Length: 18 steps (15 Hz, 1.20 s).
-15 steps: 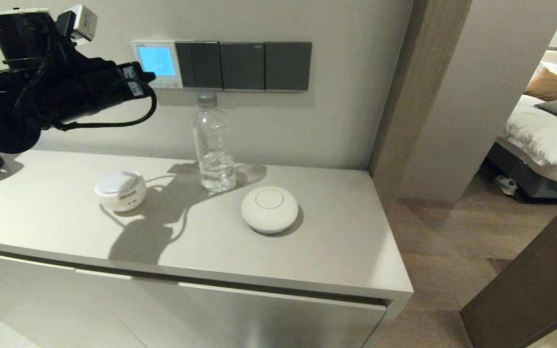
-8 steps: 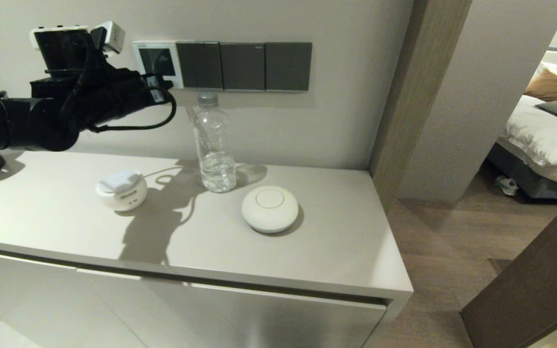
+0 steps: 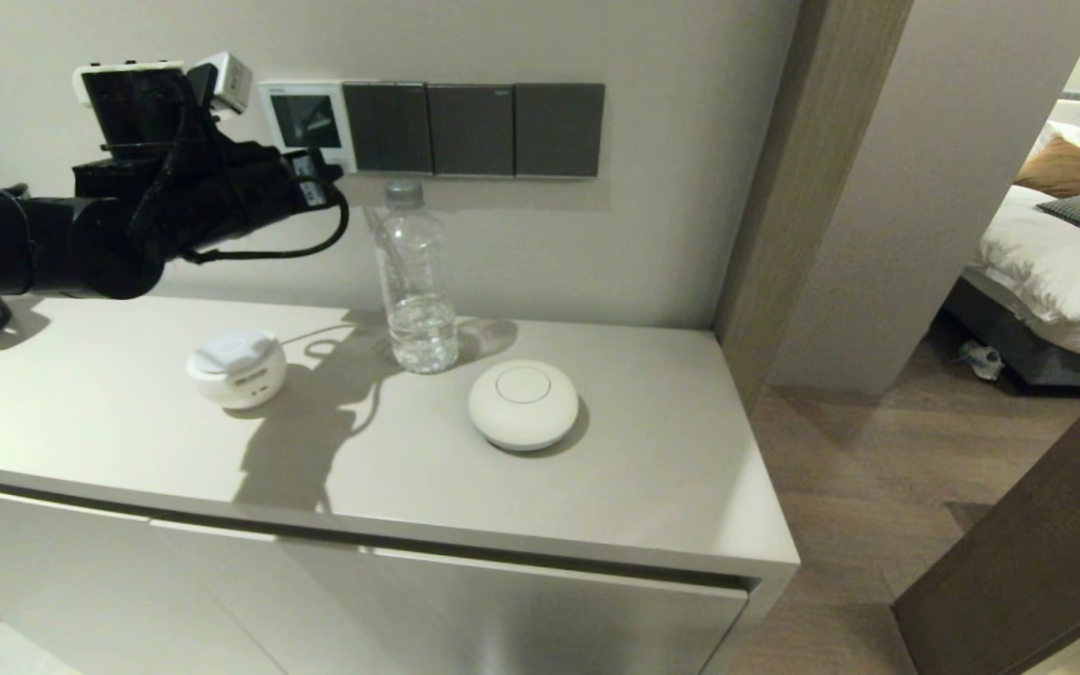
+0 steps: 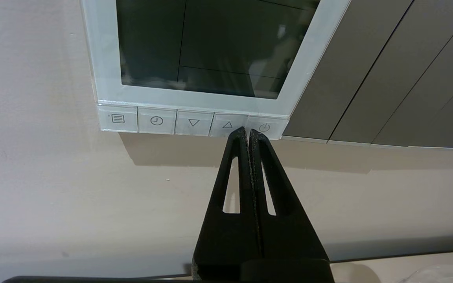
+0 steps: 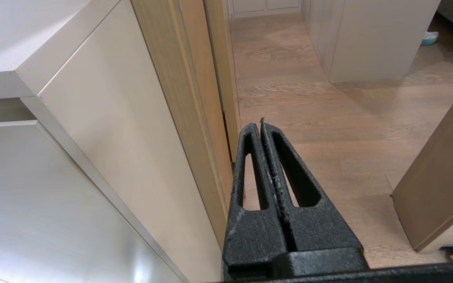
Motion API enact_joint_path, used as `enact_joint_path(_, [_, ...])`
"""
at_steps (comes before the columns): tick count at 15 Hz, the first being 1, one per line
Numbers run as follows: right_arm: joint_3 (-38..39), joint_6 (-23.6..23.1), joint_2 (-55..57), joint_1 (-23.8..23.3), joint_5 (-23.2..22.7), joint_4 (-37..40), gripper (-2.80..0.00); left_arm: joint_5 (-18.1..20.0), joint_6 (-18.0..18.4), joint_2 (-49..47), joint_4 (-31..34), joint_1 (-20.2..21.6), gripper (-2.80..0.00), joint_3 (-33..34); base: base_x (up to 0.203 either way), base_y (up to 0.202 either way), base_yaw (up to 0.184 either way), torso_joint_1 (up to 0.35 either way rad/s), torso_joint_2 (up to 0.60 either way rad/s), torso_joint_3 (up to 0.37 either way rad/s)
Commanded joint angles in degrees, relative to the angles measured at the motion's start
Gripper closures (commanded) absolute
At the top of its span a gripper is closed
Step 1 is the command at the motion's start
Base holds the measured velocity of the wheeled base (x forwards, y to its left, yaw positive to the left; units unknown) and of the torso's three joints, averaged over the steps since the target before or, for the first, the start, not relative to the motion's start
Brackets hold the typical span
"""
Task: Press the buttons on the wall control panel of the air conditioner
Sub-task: Turn on the central air conditioner
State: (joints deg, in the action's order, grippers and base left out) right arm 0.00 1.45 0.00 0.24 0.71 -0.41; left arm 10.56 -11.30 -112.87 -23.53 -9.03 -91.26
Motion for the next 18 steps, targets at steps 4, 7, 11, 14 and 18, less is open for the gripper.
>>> enact_joint_path(4, [0.2, 0.0, 0.0, 0.0, 0.0, 0.0, 0.0, 0.0, -0.1, 0.6, -0.1, -0.4, 0.0, 0.3, 0.0, 0.0, 0.0, 0.0, 0.0, 0.0])
enact_joint_path(7, [0.2, 0.0, 0.0, 0.0, 0.0, 0.0, 0.0, -0.1, -0.1, 1.5, -0.2, -1.0, 0.0, 1.2, 0.0, 0.0, 0.0, 0.0, 0.0, 0.0])
enact_joint_path(11, [0.2, 0.0, 0.0, 0.0, 0.0, 0.0, 0.0, -0.2, 0.0, 2.1, -0.2, -1.2, 0.0, 1.7, 0.0, 0.0, 0.0, 0.0, 0.0, 0.0])
enact_joint_path(14, [0.2, 0.0, 0.1, 0.0, 0.0, 0.0, 0.0, -0.3, 0.0, 2.1, -0.1, -1.2, 0.0, 1.6, 0.0, 0.0, 0.0, 0.0, 0.0, 0.0])
enact_joint_path(18, [0.2, 0.0, 0.0, 0.0, 0.0, 0.0, 0.0, -0.3, 0.2, 1.2, -0.2, -1.3, 0.0, 1.3, 0.0, 0.0, 0.0, 0.0, 0.0, 0.0])
